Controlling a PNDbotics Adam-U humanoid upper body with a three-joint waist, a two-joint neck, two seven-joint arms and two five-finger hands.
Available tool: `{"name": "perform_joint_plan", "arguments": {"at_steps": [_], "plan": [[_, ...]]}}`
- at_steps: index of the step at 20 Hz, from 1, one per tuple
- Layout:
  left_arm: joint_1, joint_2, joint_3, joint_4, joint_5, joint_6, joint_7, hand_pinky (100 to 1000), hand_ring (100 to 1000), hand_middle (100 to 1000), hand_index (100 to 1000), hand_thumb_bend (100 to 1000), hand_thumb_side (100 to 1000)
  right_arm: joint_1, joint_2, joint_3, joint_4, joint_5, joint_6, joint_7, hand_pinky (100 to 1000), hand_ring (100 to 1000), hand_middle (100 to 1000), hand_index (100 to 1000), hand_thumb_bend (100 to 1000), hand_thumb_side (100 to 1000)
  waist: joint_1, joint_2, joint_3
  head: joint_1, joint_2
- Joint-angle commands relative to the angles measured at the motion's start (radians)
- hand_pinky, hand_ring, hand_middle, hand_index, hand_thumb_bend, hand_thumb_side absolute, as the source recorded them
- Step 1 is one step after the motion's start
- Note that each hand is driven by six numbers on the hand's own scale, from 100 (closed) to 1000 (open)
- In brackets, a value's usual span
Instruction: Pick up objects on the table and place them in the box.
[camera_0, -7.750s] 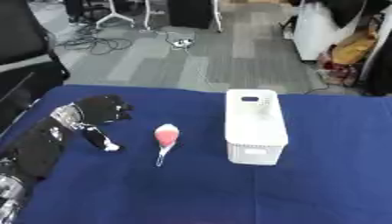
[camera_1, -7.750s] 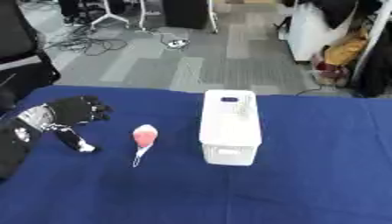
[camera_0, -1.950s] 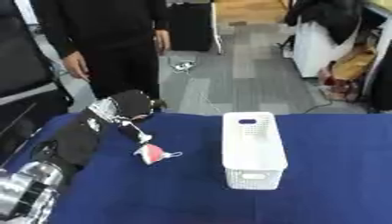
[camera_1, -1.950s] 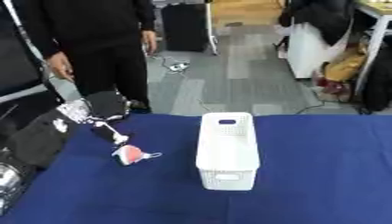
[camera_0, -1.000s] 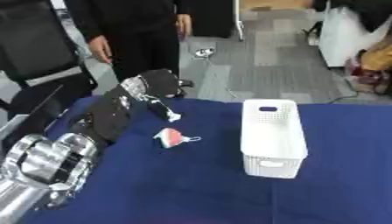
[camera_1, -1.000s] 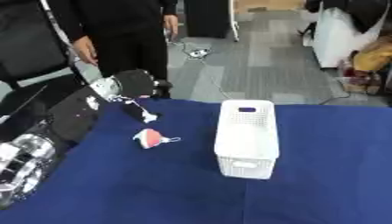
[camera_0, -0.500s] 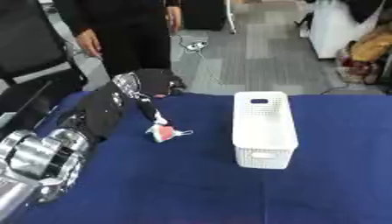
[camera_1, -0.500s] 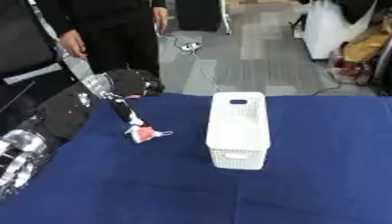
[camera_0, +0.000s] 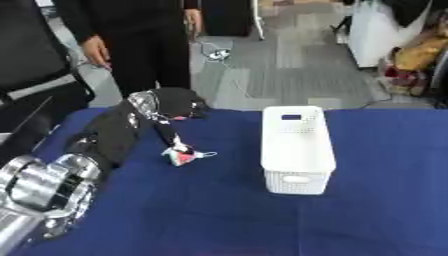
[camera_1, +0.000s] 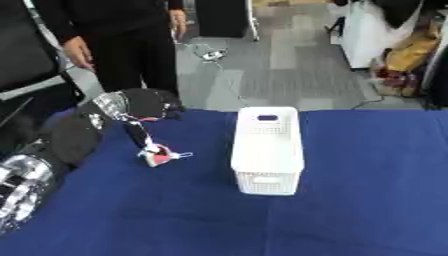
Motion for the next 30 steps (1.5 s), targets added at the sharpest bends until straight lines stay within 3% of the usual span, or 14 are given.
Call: {"name": "perform_joint_plan", "arguments": {"at_steps": [1, 2, 7, 11, 25, 30], "plan": [[-0.011, 0.039, 0.020, -0.010, 0.012, -0.110, 0.017, 954, 1000, 981, 957, 401, 1000, -0.021, -0.011, -0.003, -0.009, -0.006, 0.000, 0.004, 227, 419, 449, 1000, 148, 1000, -0.003, -0.012, -0.001, -0.012, -0.010], [-0.006, 0.040, 0.023, -0.011, 0.023, -0.102, -0.019, 963, 1000, 981, 958, 337, 1000, -0.022, -0.011, -0.003, -0.009, -0.006, 0.000, 0.005, 227, 419, 449, 1000, 147, 1000, -0.002, -0.012, -0.001, -0.013, -0.009], [0.016, 0.042, 0.033, -0.007, 0.102, -0.075, -0.179, 973, 991, 966, 956, 326, 1000, -0.023, -0.011, -0.001, -0.009, -0.007, -0.002, 0.006, 227, 419, 449, 1000, 147, 1000, -0.004, -0.010, -0.002, -0.015, -0.001], [0.024, 0.042, 0.033, -0.015, 0.160, -0.066, -0.253, 970, 989, 962, 955, 332, 1000, -0.023, -0.011, -0.001, -0.009, -0.008, -0.004, 0.007, 227, 419, 449, 1000, 147, 1000, -0.005, -0.009, -0.003, -0.015, 0.001], [0.032, 0.051, 0.048, -0.018, 0.289, -0.043, -0.381, 940, 972, 955, 957, 328, 1000, -0.025, -0.011, 0.001, -0.009, -0.009, -0.006, 0.010, 227, 419, 449, 1000, 146, 1000, -0.005, -0.008, -0.003, -0.019, -0.004], [0.035, 0.055, 0.051, -0.008, 0.355, -0.023, -0.433, 978, 971, 954, 955, 341, 1000, -0.026, -0.011, 0.001, -0.009, -0.009, -0.007, 0.011, 227, 419, 449, 1000, 148, 1000, -0.005, -0.008, -0.003, -0.023, -0.008]]}}
